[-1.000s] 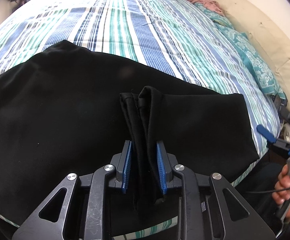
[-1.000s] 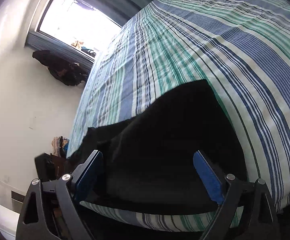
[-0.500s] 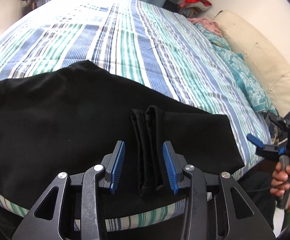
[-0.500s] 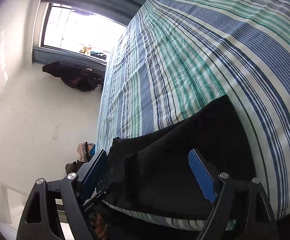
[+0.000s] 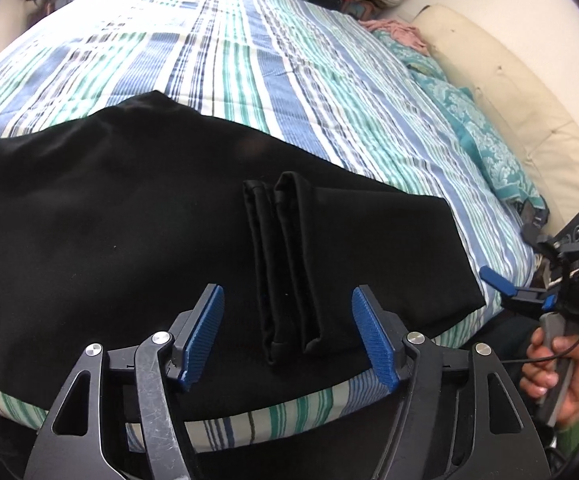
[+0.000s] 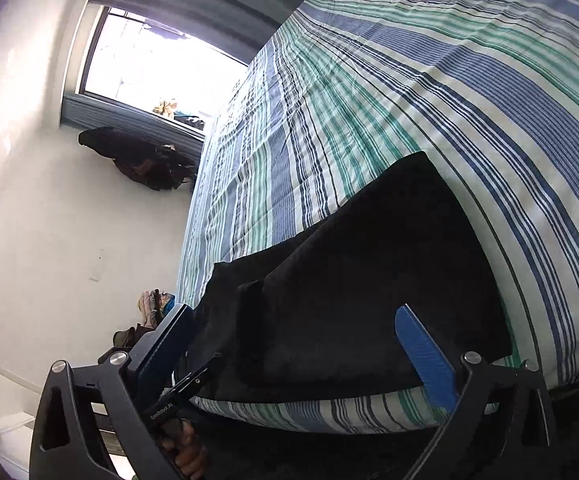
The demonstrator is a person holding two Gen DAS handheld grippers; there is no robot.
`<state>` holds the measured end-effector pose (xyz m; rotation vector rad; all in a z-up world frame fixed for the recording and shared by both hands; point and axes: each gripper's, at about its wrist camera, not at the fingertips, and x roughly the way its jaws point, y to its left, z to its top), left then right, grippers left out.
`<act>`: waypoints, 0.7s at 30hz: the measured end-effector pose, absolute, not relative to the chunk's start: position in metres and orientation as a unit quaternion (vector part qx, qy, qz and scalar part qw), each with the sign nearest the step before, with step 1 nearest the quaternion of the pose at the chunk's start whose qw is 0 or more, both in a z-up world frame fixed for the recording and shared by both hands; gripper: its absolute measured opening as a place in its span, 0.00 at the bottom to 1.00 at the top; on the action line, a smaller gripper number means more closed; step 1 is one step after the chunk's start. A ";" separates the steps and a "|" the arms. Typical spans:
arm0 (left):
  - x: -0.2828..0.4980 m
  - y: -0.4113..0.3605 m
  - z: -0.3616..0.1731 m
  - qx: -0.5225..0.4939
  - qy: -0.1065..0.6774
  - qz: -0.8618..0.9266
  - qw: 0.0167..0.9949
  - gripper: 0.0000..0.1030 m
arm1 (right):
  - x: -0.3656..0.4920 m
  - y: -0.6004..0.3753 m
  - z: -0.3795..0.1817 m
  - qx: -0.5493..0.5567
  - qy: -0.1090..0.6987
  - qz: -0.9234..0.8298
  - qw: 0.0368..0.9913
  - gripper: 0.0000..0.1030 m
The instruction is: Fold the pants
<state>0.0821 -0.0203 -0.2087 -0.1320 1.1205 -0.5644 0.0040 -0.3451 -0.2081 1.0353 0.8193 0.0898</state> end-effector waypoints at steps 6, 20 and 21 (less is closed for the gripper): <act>0.091 0.048 -0.172 -0.127 0.477 -0.209 0.844 0.75 | 0.003 -0.320 -0.220 0.367 0.384 0.009 0.848 0.93; 0.224 0.260 -0.228 -0.127 0.646 -0.082 0.748 0.89 | -0.006 -0.321 -0.205 0.323 0.352 -0.018 0.878 0.94; 0.226 0.254 -0.246 -0.107 0.672 -0.080 0.729 0.94 | -0.005 -0.319 -0.205 0.319 0.354 -0.016 0.879 0.94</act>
